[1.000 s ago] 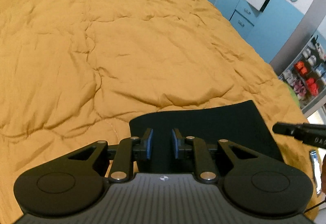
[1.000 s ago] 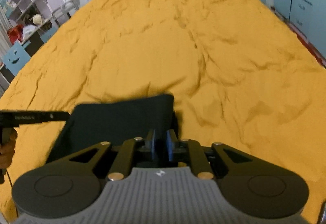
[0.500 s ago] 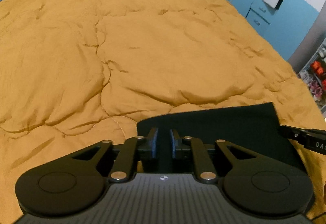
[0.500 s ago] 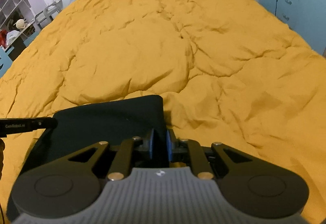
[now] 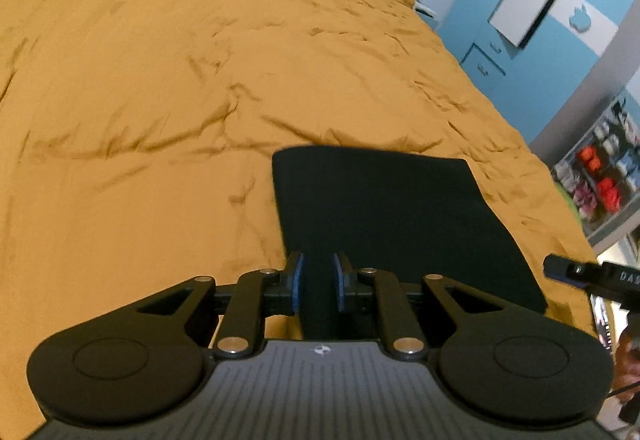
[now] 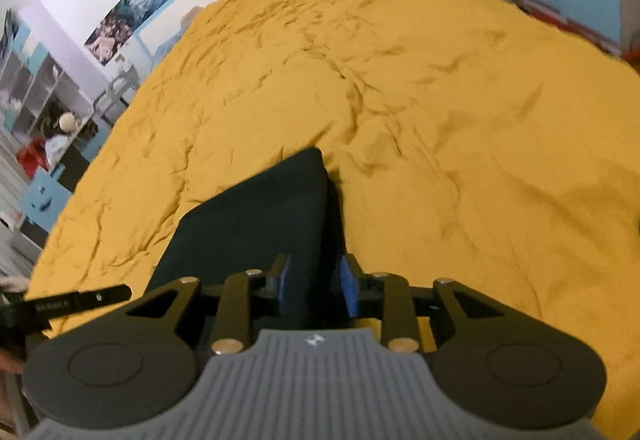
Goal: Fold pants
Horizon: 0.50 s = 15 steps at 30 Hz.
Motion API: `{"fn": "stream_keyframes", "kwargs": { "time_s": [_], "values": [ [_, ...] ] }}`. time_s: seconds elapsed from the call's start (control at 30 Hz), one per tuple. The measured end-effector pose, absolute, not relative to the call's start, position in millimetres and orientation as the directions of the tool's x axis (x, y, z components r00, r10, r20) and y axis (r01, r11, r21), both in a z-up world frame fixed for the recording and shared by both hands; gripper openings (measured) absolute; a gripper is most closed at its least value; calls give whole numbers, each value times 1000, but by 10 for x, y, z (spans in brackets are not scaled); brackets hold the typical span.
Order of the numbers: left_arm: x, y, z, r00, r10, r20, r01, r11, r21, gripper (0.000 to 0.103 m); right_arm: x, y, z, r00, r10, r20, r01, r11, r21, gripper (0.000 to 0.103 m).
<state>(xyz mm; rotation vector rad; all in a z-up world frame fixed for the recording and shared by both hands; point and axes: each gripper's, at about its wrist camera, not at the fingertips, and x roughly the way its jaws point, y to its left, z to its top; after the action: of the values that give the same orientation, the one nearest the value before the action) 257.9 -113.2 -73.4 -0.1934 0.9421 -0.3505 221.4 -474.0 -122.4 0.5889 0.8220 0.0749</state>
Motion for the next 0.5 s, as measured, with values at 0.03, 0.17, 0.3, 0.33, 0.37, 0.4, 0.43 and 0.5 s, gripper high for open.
{"fn": "stream_keyframes", "kwargs": {
  "time_s": [0.03, 0.17, 0.3, 0.33, 0.37, 0.4, 0.43, 0.5],
  "values": [
    [2529, -1112, -759, 536, -378, -755, 195, 925, -325, 17, 2188, -4742, -1259, 683, 299, -667, 165, 826, 539, 26],
    [2342, -1030, -798, 541, -385, -748, 153, 919, -362, 17, 2076, -4663, -1315, 684, 326, -652, 157, 808, 568, 25],
    [2215, -968, -802, 550, -394, -736, 131, 911, -391, 17, 1976, -4594, -1295, 702, 301, -645, 150, 823, 547, 25],
    [2195, -960, -810, 551, -395, -735, 127, 910, -394, 17, 1975, -4584, -1299, 698, 312, -645, 144, 821, 553, 25],
    [2189, -955, -819, 550, -397, -735, 121, 908, -400, 17, 1975, -4579, -1317, 692, 324, -645, 143, 815, 562, 25],
    [2180, -944, -829, 550, -401, -732, 114, 905, -409, 17, 1974, -4575, -1346, 685, 332, -649, 147, 809, 569, 25],
    [2175, -931, -833, 553, -406, -728, 106, 900, -422, 17, 1994, -4586, -1379, 678, 329, -657, 158, 808, 567, 25],
    [2150, -906, -841, 556, -421, -717, 97, 889, -447, 17, 2013, -4601, -1444, 666, 330, -669, 183, 797, 575, 25]
  ]
}}
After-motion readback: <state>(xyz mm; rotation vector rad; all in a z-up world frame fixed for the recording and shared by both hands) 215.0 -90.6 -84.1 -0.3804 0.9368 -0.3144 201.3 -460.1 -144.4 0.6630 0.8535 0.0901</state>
